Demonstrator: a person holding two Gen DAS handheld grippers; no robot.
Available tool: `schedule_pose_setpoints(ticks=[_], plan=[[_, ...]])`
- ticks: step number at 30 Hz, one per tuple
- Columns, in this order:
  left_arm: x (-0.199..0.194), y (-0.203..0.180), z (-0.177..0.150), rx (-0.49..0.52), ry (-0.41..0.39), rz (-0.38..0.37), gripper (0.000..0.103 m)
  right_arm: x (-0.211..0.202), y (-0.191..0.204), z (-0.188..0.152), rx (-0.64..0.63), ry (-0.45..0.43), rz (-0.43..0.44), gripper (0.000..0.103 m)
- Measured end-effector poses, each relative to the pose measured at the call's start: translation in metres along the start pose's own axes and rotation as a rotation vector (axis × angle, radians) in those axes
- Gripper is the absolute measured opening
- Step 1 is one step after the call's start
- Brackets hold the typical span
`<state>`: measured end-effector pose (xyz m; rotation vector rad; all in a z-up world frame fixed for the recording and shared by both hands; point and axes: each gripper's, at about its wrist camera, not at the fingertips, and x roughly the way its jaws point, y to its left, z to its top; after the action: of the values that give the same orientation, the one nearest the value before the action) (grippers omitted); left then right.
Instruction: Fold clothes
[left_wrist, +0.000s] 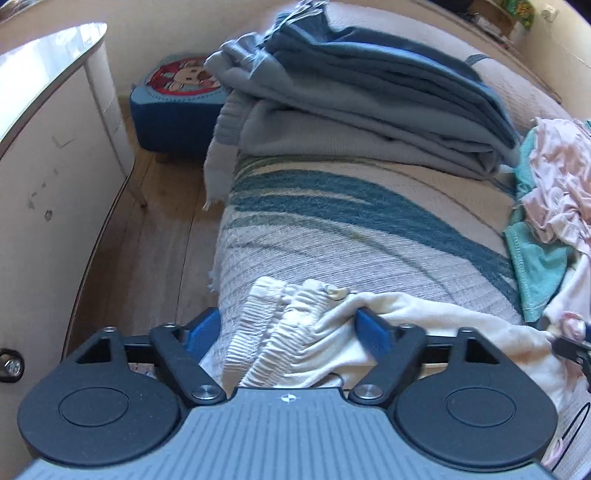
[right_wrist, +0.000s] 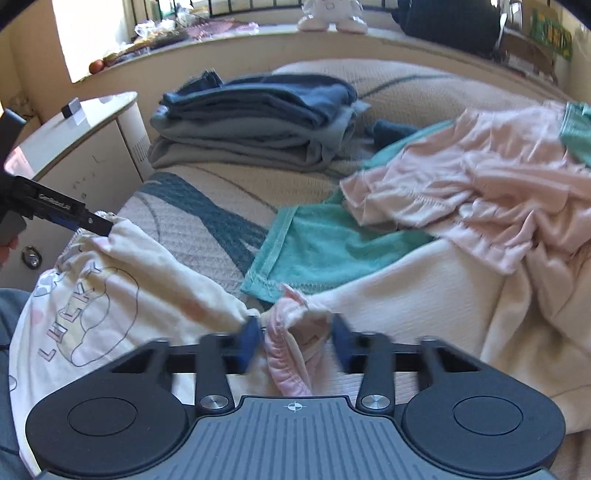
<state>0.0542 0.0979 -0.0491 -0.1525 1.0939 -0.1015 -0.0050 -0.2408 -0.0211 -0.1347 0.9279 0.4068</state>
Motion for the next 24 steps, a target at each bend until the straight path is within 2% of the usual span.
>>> schedule_pose_setpoints(ticks=[1,2,3,6,7,9,13,18,19,20,22,23,24], plan=[[-0.002,0.000,0.000,-0.011,-0.001,-0.020,0.037,0.000,-0.001,-0.001,0.018,0.002,-0.001,0.012],[-0.005,-0.001,0.001,-0.018,-0.002,-0.034,0.031,-0.004,-0.003,-0.001,0.031,-0.012,-0.009,0.005],[-0.007,-0.003,0.003,-0.019,-0.001,-0.038,0.023,-0.010,-0.005,-0.001,0.039,-0.032,-0.026,0.004],[-0.015,-0.016,0.011,0.028,-0.010,-0.024,0.016,-0.029,-0.014,0.004,0.064,-0.089,-0.086,0.003],[-0.018,-0.022,0.015,0.052,-0.031,-0.025,0.011,-0.035,-0.017,0.006,0.068,-0.105,-0.104,0.003],[-0.025,-0.036,0.027,0.096,-0.082,-0.020,0.010,-0.042,-0.024,0.013,0.063,-0.122,-0.155,0.003],[-0.026,-0.055,0.056,0.123,-0.147,0.015,0.010,-0.045,-0.043,0.026,0.091,-0.147,-0.224,0.003],[0.000,-0.060,0.069,0.183,-0.146,0.114,0.011,-0.028,-0.063,0.032,0.156,-0.114,-0.265,0.005],[0.008,-0.057,0.067,0.177,-0.128,0.125,0.014,-0.022,-0.066,0.030,0.166,-0.097,-0.259,0.007],[0.015,-0.052,0.065,0.164,-0.106,0.130,0.018,-0.016,-0.069,0.028,0.171,-0.085,-0.261,0.013],[0.022,-0.040,0.061,0.138,-0.083,0.143,0.033,-0.014,-0.070,0.025,0.167,-0.089,-0.295,0.028],[0.021,-0.035,0.060,0.132,-0.088,0.145,0.041,-0.017,-0.069,0.025,0.168,-0.093,-0.317,0.040],[0.017,-0.032,0.060,0.133,-0.097,0.141,0.043,-0.022,-0.069,0.024,0.172,-0.097,-0.339,0.046]])
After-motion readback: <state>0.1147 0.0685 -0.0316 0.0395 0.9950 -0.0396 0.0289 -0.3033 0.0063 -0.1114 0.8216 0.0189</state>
